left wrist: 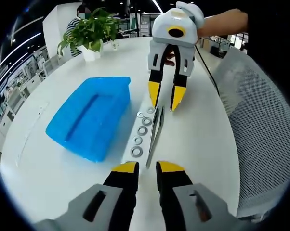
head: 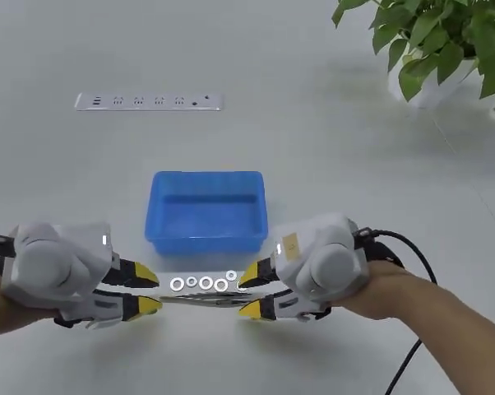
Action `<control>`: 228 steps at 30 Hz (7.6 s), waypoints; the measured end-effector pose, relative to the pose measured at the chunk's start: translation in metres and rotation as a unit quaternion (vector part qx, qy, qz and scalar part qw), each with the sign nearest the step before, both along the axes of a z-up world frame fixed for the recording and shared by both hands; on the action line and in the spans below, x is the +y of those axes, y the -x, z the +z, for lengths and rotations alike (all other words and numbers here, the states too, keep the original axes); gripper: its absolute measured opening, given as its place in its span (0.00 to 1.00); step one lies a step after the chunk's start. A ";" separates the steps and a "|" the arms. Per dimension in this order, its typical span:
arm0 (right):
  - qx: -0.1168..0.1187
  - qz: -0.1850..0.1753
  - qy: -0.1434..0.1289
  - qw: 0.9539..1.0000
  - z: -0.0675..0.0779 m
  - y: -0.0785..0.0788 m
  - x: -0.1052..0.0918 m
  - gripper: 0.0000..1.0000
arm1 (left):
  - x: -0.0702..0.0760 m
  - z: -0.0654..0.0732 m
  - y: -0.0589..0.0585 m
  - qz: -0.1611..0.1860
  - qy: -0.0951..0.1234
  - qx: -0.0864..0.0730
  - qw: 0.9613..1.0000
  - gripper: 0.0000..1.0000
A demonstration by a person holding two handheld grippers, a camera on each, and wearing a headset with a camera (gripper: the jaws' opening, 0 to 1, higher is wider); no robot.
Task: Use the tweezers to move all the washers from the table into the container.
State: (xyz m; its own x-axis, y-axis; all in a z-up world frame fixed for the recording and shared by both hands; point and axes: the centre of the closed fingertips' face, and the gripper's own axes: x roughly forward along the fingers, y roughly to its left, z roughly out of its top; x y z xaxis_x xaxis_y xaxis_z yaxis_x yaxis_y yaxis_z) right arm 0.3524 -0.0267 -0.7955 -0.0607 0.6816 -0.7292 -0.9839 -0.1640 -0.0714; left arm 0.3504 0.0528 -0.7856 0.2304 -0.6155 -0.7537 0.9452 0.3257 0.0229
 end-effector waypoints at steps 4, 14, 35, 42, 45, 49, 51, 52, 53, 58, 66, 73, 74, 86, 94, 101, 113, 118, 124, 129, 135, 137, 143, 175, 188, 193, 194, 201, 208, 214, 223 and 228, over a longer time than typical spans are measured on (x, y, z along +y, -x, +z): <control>-0.009 -0.001 0.003 1.000 -0.003 -0.003 0.002 0.18 | 0.000 -0.006 0.000 -0.009 -0.008 0.001 1.000 0.18; 0.006 -0.005 0.007 1.000 -0.009 -0.005 0.009 0.16 | -0.002 -0.014 -0.003 -0.023 -0.016 0.010 1.000 0.13; 0.018 -0.014 0.005 1.000 -0.009 -0.004 0.010 0.12 | -0.004 -0.017 -0.001 -0.047 -0.023 0.006 0.999 0.06; 0.016 -0.013 0.008 1.000 -0.010 -0.003 0.009 0.12 | -0.006 -0.010 0.002 -0.062 -0.029 0.000 0.998 0.06; 0.014 -0.011 0.010 1.000 -0.010 -0.002 0.009 0.13 | -0.007 -0.006 0.005 -0.066 -0.031 0.000 0.997 0.05; 0.013 -0.009 0.012 1.000 -0.010 -0.001 0.009 0.13 | -0.008 -0.002 0.007 -0.068 -0.034 0.002 0.997 0.05; 0.013 -0.009 0.012 1.000 -0.010 0.000 0.009 0.13 | -0.008 0.001 0.008 -0.067 -0.035 0.002 0.997 0.05; 0.013 -0.008 0.013 1.000 -0.010 0.000 0.009 0.14 | -0.008 0.002 0.008 -0.064 -0.035 0.001 0.997 0.05; 0.013 -0.009 0.013 1.000 -0.010 0.000 0.010 0.14 | -0.009 0.003 0.008 -0.063 -0.034 0.002 0.997 0.05; 0.010 -0.006 0.015 1.000 -0.010 0.001 0.012 0.15 | -0.011 0.012 0.008 -0.059 -0.034 -0.003 0.998 0.05; 0.011 -0.003 0.011 1.000 -0.008 0.003 0.018 0.14 | -0.013 0.032 0.011 -0.071 -0.038 -0.014 0.997 0.05; 0.013 -0.010 -0.001 1.000 -0.003 0.004 0.022 0.13 | -0.020 0.049 0.009 -0.080 -0.032 -0.021 0.996 0.05; 0.012 -0.010 -0.002 1.000 -0.003 0.004 0.022 0.13 | -0.023 0.052 0.010 -0.082 -0.030 -0.021 0.996 0.05; 0.019 -0.021 -0.019 0.999 0.004 0.008 0.026 0.13 | -0.040 0.074 0.010 -0.098 -0.014 -0.032 0.995 0.04; 0.026 -0.030 -0.036 0.999 0.010 0.009 0.032 0.13 | -0.050 0.087 0.010 -0.107 0.001 -0.040 0.993 0.04; 0.032 -0.036 -0.044 0.998 0.011 0.010 0.035 0.13 | -0.058 0.090 0.010 -0.113 0.010 -0.040 0.993 0.04; 0.032 -0.037 -0.049 0.998 0.012 0.011 0.030 0.11 | -0.076 0.094 0.008 -0.133 0.033 -0.052 0.989 0.05; 0.025 -0.031 -0.055 0.998 0.012 0.012 0.027 0.10 | -0.082 0.094 0.009 -0.141 0.042 -0.050 0.988 0.05; 0.027 -0.036 -0.058 0.997 0.013 0.012 0.025 0.10 | -0.086 0.089 0.008 -0.145 0.043 -0.047 0.987 0.05; 0.023 -0.040 -0.057 0.997 0.013 0.009 0.023 0.12 | -0.088 0.089 0.008 -0.143 0.045 -0.045 0.988 0.05; 0.013 -0.044 -0.046 0.998 0.011 0.007 0.019 0.18 | -0.085 0.089 0.008 -0.144 0.041 -0.044 0.988 0.05; 0.012 -0.048 -0.046 0.998 0.012 0.005 0.017 0.19 | -0.085 0.089 0.008 -0.144 0.040 -0.044 0.988 0.05; 0.006 -0.058 -0.042 0.997 0.016 0.001 0.010 0.23 | -0.084 0.090 0.008 -0.145 0.035 -0.046 0.988 0.05; 0.010 -0.188 -0.072 0.980 0.031 -0.026 -0.038 0.54 | -0.091 0.098 -0.004 -0.163 0.029 -0.057 0.985 0.05; 0.013 -0.213 -0.078 0.974 0.030 -0.027 -0.046 0.65 | -0.099 0.100 -0.012 -0.176 0.023 -0.062 0.982 0.05; 0.014 -0.214 -0.078 0.974 0.029 -0.024 -0.047 0.65 | -0.102 0.099 -0.012 -0.180 0.021 -0.060 0.982 0.05; 0.014 -0.215 -0.078 0.973 0.029 -0.024 -0.048 0.65 | -0.103 0.098 -0.012 -0.182 0.019 -0.059 0.981 0.05; 0.014 -0.220 -0.078 0.972 0.028 -0.025 -0.051 0.65 | -0.103 0.091 -0.012 -0.189 0.011 -0.055 0.980 0.05; 0.016 -0.219 -0.081 0.972 0.028 -0.024 -0.051 0.64 | -0.104 0.090 -0.015 -0.187 0.014 -0.052 0.981 0.05; 0.016 -0.212 -0.085 0.974 0.029 -0.023 -0.047 0.61 | -0.105 0.090 -0.017 -0.185 0.017 -0.050 0.981 0.05; 0.017 -0.191 -0.088 0.977 0.030 -0.023 -0.034 0.46 | -0.107 0.090 -0.019 -0.181 0.022 -0.047 0.982 0.05; 0.019 -0.172 -0.090 0.981 0.031 -0.021 -0.022 0.35 | -0.106 0.090 -0.021 -0.178 0.023 -0.045 0.983 0.05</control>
